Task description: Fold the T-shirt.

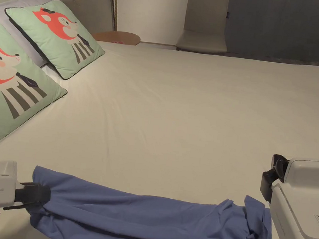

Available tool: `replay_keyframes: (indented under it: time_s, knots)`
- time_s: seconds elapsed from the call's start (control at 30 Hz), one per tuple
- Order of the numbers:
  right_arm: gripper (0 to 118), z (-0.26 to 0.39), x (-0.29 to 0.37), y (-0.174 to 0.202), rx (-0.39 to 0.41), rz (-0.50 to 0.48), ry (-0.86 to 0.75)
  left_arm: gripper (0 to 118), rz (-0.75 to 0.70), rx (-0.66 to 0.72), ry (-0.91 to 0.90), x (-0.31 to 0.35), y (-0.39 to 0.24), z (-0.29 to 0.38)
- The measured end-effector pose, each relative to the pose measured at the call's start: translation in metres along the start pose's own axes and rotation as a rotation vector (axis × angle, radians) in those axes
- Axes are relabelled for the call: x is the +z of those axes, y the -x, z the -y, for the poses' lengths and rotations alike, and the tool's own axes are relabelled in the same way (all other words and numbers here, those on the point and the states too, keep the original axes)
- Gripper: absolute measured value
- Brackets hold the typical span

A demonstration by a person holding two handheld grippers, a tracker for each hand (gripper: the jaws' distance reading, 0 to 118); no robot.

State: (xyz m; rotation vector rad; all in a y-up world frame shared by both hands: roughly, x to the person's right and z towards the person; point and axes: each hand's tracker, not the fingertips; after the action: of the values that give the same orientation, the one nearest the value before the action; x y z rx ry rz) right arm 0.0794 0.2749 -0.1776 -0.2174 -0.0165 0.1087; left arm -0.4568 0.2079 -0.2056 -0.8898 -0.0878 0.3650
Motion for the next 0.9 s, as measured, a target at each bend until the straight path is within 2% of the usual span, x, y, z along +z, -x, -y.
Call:
replay_keyframes:
  time_s: [0.1, 0.43, 0.57, 0.67, 0.7, 0.73, 0.8, 0.83, 0.87, 0.9]
  knots:
    - [1, 0.000, 0.003, 0.001, -0.005, -0.008, 0.000, 10, -0.009, -0.027, 0.009, -0.011, -0.021, -0.002]
    - [1, -0.001, 0.019, -0.006, -0.009, -0.003, 0.002, 10, 0.085, -0.241, 0.148, -0.068, -0.195, 0.035]
    - [1, 0.001, 0.021, -0.015, -0.011, 0.010, 0.007, 10, 0.147, -0.233, 0.191, -0.094, -0.223, 0.044]
    - [1, 0.002, 0.022, -0.024, -0.013, 0.013, 0.015, 12, 0.142, -0.244, 0.210, -0.104, -0.242, 0.053]
    - [1, 0.002, 0.022, -0.026, -0.015, 0.016, 0.016, 25, 0.136, -0.255, 0.210, -0.105, -0.246, 0.055]
    - [1, 0.002, 0.023, -0.027, -0.014, 0.021, 0.017, 42, 0.135, -0.264, 0.205, -0.106, -0.248, 0.056]
    - [1, 0.003, 0.023, -0.030, -0.014, 0.027, 0.017, 86, 0.142, -0.263, 0.207, -0.107, -0.244, 0.053]
    - [1, 0.003, 0.023, -0.031, -0.016, 0.028, 0.019, 100, 0.161, -0.257, 0.201, -0.104, -0.243, 0.052]
    - [1, 0.003, 0.024, -0.031, -0.021, 0.028, 0.019, 106, 0.205, -0.247, 0.175, -0.098, -0.242, 0.053]
    - [1, 0.003, 0.023, -0.031, -0.024, 0.028, 0.021, 107, 0.230, -0.240, 0.150, -0.090, -0.240, 0.053]
